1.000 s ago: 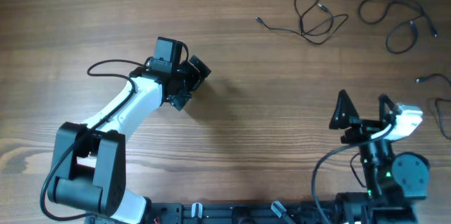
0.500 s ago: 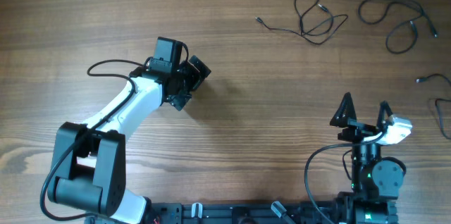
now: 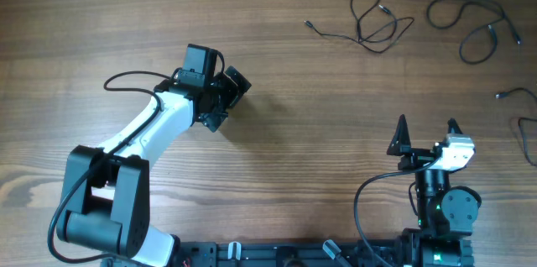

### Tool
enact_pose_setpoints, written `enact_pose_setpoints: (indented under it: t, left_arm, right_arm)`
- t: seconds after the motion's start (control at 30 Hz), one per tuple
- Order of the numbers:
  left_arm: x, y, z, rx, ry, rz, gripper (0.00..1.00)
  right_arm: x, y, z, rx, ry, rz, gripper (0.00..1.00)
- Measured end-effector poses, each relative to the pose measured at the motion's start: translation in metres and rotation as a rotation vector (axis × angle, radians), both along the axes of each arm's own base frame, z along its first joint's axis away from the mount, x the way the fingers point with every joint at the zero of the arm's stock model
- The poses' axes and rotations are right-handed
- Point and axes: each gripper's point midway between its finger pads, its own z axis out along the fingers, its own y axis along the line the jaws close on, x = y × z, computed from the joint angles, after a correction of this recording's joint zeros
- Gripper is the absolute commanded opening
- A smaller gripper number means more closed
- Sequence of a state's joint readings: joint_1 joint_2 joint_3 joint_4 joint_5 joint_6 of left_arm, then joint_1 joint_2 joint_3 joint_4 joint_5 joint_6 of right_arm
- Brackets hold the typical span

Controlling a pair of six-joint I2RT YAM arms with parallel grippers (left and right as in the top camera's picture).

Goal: Untangle cables

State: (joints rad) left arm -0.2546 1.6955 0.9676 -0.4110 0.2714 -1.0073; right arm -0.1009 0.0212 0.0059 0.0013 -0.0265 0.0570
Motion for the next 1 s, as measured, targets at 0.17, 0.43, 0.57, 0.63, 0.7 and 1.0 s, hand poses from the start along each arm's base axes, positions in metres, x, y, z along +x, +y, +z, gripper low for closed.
enact_pose_setpoints:
  t: [0.17, 0.43, 0.57, 0.63, 0.7, 1.0]
  left_arm:
    - [0.0000, 0.0000, 0.0000, 0.000, 0.000, 0.000, 1.00]
    - [0.0000, 0.0000, 0.0000, 0.000, 0.000, 0.000, 1.00]
    - [0.0000, 0.0000, 0.0000, 0.000, 0.000, 0.000, 1.00]
    - [0.0000, 0.0000, 0.0000, 0.000, 0.000, 0.000, 1.00]
    - [0.0000, 0.0000, 0.0000, 0.000, 0.000, 0.000, 1.00]
    - [-0.0006, 0.0009, 0.0023, 0.008, -0.007, -0.010, 1.00]
  right_arm:
    - [0.0000, 0.0006, 0.0000, -0.018, 0.001, 0.004, 1.00]
    - [0.0000, 0.0006, 0.0000, -0.063, 0.005, 0.004, 1.00]
    - [0.0000, 0.0006, 0.0000, -0.065, 0.005, 0.004, 1.00]
    - [0.0000, 0.0006, 0.0000, -0.067, 0.005, 0.004, 1.00]
    - [0.0000, 0.0006, 0.0000, -0.067, 0.005, 0.004, 1.00]
    - [0.0000, 0.0006, 0.0000, -0.071, 0.005, 0.004, 1.00]
